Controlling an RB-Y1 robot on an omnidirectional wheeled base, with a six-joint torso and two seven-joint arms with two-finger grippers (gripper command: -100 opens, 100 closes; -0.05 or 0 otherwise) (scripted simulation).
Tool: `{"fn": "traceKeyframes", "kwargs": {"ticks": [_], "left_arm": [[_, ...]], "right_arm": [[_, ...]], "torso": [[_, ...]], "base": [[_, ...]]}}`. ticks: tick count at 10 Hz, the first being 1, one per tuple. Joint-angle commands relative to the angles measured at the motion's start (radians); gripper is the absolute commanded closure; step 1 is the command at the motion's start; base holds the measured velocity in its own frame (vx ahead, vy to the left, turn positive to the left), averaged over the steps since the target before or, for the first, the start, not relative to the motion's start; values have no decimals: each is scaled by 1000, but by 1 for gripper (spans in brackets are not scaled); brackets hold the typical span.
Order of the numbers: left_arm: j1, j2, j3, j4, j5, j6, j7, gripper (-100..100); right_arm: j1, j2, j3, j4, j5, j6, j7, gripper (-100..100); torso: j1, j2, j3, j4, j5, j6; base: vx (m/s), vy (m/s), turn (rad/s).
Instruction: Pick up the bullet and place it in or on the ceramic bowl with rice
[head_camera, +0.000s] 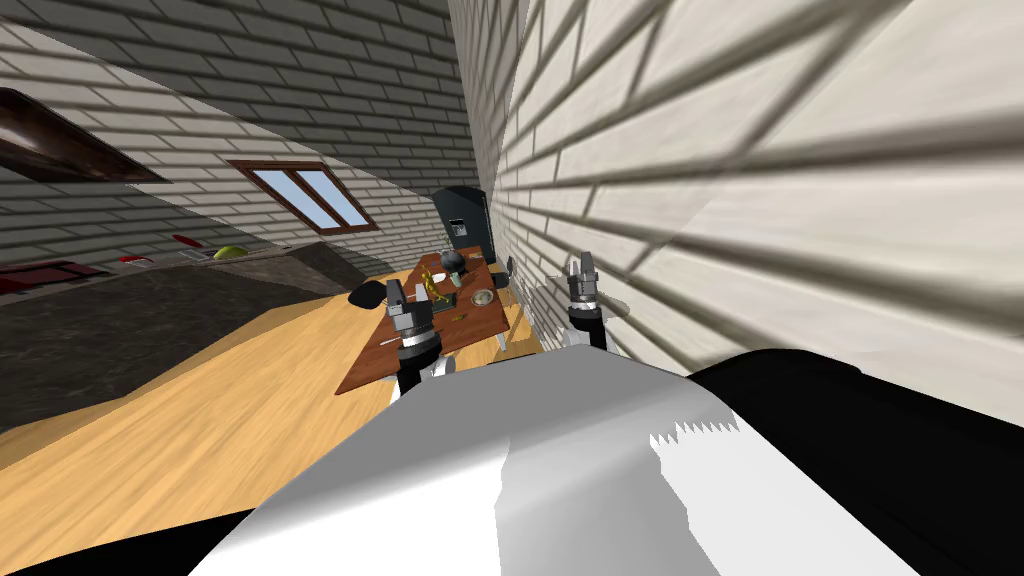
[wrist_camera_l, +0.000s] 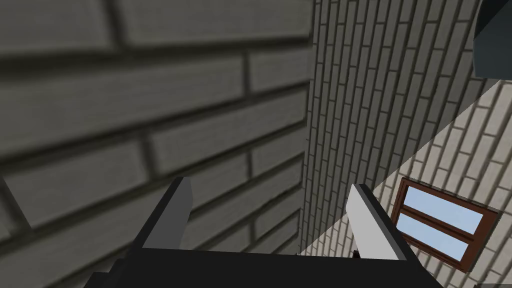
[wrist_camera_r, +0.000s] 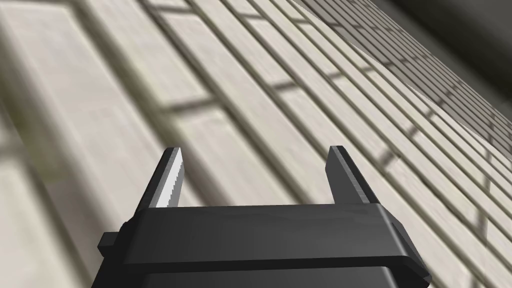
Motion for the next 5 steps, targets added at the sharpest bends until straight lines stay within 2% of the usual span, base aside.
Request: {"fn": "traceKeyframes", "kwargs": {"ticks": [1, 5], "left_arm": [[-10, 28, 2, 9, 4, 14, 2, -100], [-65, 101, 17, 62, 29, 94, 14, -100]], "right_arm": [[0, 0, 0, 0, 0, 0, 0, 0], [0, 0, 0, 0, 0, 0, 0, 0]], "torso": [[0, 0, 0, 0, 0, 0], [2, 2, 1, 0, 0, 0]], "base": [[-10, 2, -18], [-25, 19, -43]]}}
